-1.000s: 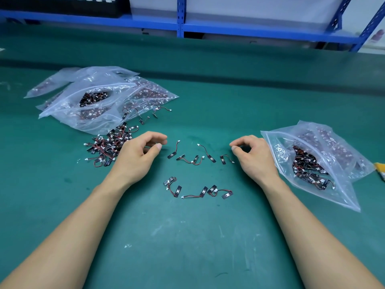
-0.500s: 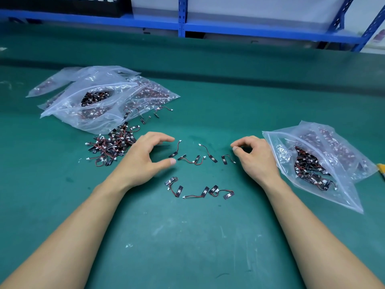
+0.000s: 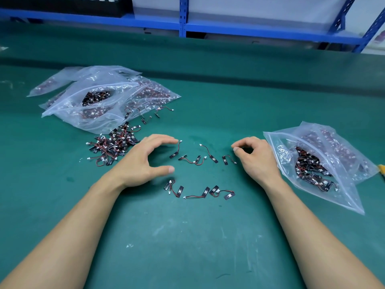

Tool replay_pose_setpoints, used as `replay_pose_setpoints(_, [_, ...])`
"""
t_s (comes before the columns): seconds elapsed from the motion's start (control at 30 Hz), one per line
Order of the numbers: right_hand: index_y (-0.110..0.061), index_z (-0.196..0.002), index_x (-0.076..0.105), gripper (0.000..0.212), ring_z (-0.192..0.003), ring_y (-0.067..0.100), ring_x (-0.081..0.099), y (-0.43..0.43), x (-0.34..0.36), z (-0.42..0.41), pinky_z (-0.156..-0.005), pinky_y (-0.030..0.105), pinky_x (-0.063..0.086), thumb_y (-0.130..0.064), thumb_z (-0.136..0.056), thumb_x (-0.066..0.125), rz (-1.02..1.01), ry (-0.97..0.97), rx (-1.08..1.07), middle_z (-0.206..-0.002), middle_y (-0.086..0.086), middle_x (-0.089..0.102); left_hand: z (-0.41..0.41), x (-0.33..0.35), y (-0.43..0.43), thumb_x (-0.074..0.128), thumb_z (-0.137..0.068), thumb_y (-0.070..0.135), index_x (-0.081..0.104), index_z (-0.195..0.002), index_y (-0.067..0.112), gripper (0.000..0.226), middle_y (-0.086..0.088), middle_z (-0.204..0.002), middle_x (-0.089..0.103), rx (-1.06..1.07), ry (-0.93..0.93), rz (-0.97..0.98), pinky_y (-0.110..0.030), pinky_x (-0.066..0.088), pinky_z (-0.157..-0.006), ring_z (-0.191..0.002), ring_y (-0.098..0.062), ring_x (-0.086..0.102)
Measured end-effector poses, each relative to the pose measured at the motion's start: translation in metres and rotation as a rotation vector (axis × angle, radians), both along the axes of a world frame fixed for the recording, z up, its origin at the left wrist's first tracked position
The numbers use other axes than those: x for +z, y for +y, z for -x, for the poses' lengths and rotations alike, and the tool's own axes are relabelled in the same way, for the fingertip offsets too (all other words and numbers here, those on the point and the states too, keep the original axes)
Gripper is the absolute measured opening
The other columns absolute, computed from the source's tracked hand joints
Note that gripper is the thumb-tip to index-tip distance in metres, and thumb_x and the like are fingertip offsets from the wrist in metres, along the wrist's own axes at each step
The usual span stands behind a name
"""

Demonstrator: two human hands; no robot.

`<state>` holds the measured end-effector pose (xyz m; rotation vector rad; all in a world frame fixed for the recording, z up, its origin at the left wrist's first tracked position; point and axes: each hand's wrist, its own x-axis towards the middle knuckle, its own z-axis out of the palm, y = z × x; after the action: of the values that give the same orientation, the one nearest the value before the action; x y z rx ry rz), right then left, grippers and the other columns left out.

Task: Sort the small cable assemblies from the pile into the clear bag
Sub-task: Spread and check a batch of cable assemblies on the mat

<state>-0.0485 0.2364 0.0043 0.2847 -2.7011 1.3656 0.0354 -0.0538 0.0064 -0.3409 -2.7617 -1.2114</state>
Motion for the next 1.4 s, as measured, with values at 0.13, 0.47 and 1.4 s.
replay_pose_setpoints(0.13, [-0.02, -0.082, 0.071, 0.017, -0.088, -0.002, 0.053, 0.0003, 0.0004, -0.0001, -0.068, -0.001, 0.034, -0.007, -0.09, 0.065, 0.009, 0.002, 0.005, -0.087, -0.015, 0.063, 0.003, -0.0044, 0.0032, 0.07, -0.091, 0.017, 0.063, -0.12, 0.03, 0.033, 0.01, -0.122, 0.062, 0.161, 0.057, -0.055, -0.029, 0.038, -0.108, -0.117, -0.004, 0.054])
replay_pose_setpoints(0.47, [-0.025, -0.081, 0.07, 0.019, -0.101, 0.017, 0.056, -0.0001, -0.0008, 0.0, -0.07, 0.0, 0.033, -0.009, -0.09, 0.065, -0.021, 0.004, -0.001, -0.087, -0.018, 0.063, 0.0048, -0.008, 0.0043, 0.062, -0.095, 0.012, 0.066, -0.12, 0.024, 0.027, 0.01, -0.116, 0.064, 0.208, 0.063, 0.029, -0.028, 0.038, -0.103, -0.114, -0.01, 0.055])
replay_pose_setpoints(1.4, [-0.027, -0.08, 0.07, 0.02, -0.102, 0.02, 0.057, -0.0003, -0.0007, -0.0003, -0.069, 0.001, 0.033, -0.01, -0.09, 0.064, -0.023, 0.0, 0.011, -0.091, -0.011, 0.066, 0.0034, -0.0034, 0.0066, 0.057, -0.098, 0.008, 0.066, -0.12, 0.021, 0.028, 0.018, -0.109, 0.069, 0.226, 0.021, 0.003, -0.024, 0.039, -0.099, -0.112, -0.008, 0.056])
